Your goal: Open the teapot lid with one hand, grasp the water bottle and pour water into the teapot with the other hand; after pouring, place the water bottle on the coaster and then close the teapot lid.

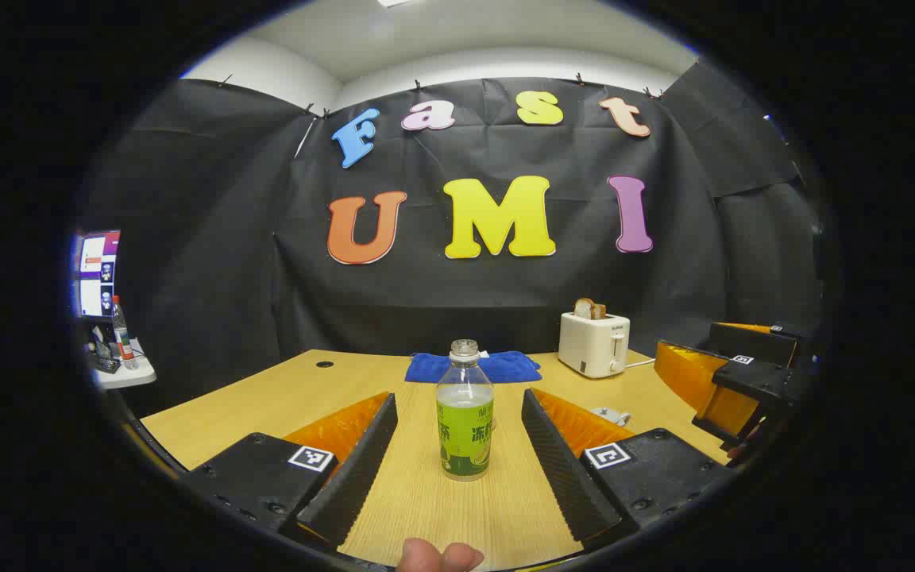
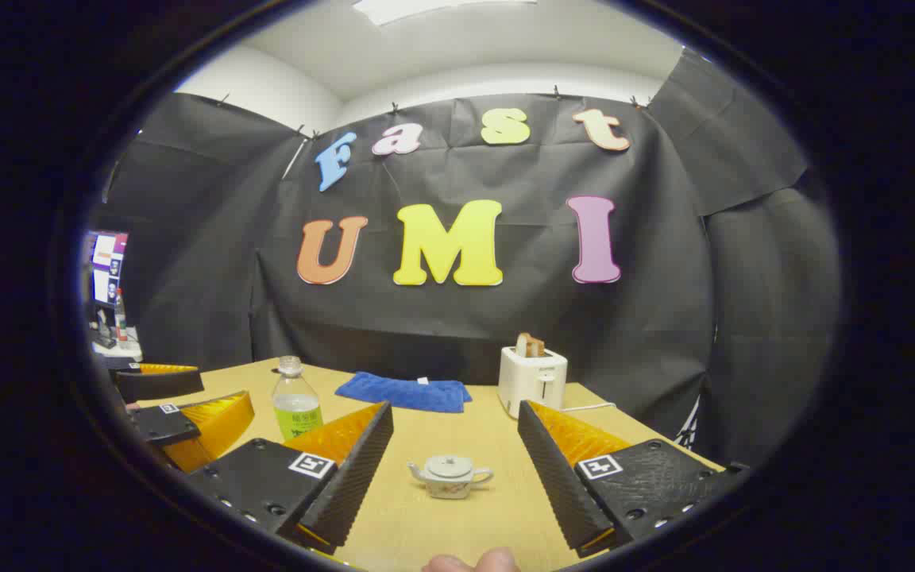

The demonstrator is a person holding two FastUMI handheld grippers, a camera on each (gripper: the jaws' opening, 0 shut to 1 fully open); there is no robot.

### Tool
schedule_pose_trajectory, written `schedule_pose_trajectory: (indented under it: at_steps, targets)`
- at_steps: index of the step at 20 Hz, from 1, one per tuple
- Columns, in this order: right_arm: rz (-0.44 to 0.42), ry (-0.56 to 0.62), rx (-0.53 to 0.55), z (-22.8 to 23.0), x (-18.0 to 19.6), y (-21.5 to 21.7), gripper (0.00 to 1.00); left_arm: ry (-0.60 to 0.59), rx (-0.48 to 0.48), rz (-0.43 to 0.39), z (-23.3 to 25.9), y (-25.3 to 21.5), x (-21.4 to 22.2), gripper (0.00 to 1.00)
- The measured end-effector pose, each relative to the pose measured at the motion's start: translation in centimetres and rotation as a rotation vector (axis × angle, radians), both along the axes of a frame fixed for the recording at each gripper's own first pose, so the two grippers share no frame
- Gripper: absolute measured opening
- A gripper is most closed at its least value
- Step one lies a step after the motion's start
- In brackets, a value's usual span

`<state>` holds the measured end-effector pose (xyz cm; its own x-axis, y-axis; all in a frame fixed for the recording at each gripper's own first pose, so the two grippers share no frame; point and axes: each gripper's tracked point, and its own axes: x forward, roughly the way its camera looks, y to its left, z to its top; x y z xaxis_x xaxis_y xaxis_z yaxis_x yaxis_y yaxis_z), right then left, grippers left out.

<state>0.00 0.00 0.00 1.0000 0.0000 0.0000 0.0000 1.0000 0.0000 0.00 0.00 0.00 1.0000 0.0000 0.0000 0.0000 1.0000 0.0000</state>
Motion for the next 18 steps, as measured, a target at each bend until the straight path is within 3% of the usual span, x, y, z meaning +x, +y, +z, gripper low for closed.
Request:
schedule_pose_trajectory:
  at_steps: [18]
  targets:
    - [-0.006,0.061,-0.008,-2.6,1.2,-0.4,0.95,0.029,-0.007,-0.001,-1.2,-0.1,0.7,0.99]
